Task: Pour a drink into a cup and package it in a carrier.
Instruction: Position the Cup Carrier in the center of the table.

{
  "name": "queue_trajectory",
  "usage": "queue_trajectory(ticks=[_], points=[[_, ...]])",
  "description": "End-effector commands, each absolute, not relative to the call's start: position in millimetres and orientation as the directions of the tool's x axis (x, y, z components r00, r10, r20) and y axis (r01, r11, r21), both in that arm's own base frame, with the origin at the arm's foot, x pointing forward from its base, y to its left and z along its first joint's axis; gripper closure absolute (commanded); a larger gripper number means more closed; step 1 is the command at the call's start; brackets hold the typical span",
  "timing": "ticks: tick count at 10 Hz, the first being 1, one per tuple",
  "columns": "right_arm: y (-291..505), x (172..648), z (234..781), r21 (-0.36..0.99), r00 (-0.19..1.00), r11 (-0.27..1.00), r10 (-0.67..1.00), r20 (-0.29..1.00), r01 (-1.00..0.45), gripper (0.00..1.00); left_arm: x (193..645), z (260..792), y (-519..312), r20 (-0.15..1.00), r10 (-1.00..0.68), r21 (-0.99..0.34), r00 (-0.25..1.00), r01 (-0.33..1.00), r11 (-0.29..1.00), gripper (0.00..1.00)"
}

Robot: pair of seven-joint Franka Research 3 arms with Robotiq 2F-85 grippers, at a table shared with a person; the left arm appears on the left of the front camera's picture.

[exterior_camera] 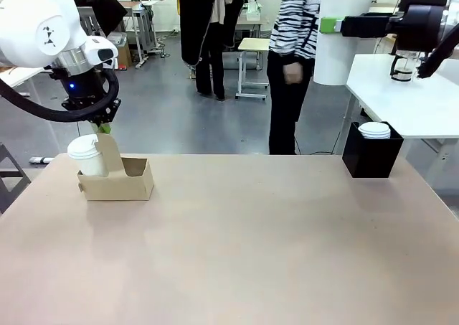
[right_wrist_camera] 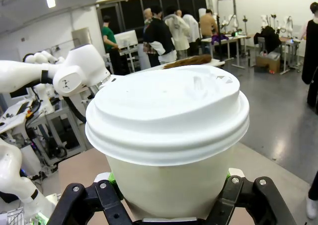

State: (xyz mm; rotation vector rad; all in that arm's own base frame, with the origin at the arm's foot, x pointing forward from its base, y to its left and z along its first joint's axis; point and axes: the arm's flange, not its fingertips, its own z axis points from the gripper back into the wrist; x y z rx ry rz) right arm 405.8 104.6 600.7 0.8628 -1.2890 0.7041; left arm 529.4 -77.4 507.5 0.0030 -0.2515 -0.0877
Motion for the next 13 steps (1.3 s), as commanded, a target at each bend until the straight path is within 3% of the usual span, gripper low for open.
queue_trajectory(ticks=[1, 2, 3, 5, 6, 7, 10, 13], points=[[107, 406, 602, 0.145, 0.149, 0.523, -0.034, 0.988, -0.84, 0.25, 531, 508, -78, 0.241, -0.062, 0.047, 0.968, 0.052, 0.998, 1.0], [107, 406, 602, 0.145, 0.149, 0.523, -0.034, 0.988, -0.84, 0.25, 531, 510, -78, 0.263, -0.038, 0.076, 0.964, 0.018, 0.997, 1.0], [107, 406, 602, 0.145, 0.149, 0.523, -0.034, 0.988, -0.84, 0.25, 529, 507, -77, 0.247, -0.083, 0.014, 0.965, 0.083, 0.996, 1.0], [107, 406, 602, 0.145, 0.149, 0.523, -0.034, 0.988, -0.84, 0.25, 529, 507, -77, 0.247, -0.083, 0.014, 0.965, 0.083, 0.996, 1.0], [107, 406, 602, 0.145, 0.149, 0.523, -0.034, 0.988, -0.84, 0.25, 529, 507, -77, 0.249, -0.074, 0.025, 0.966, 0.07, 0.997, 0.96], [107, 406, 602, 0.145, 0.149, 0.523, -0.034, 0.988, -0.84, 0.25, 529, 515, -79, 0.282, -0.015, -0.049, 0.959, 0.031, 0.998, 0.99], [107, 406, 602, 0.145, 0.149, 0.523, -0.034, 0.988, -0.84, 0.25, 509, 574, -98, 0.299, 0.054, -0.035, 0.953, -0.046, 0.998, 0.99], [107, 406, 602, 0.145, 0.149, 0.523, -0.034, 0.988, -0.84, 0.25, 450, 640, -154, 0.33, 0.03, -0.042, 0.944, -0.017, 0.999, 0.99]])
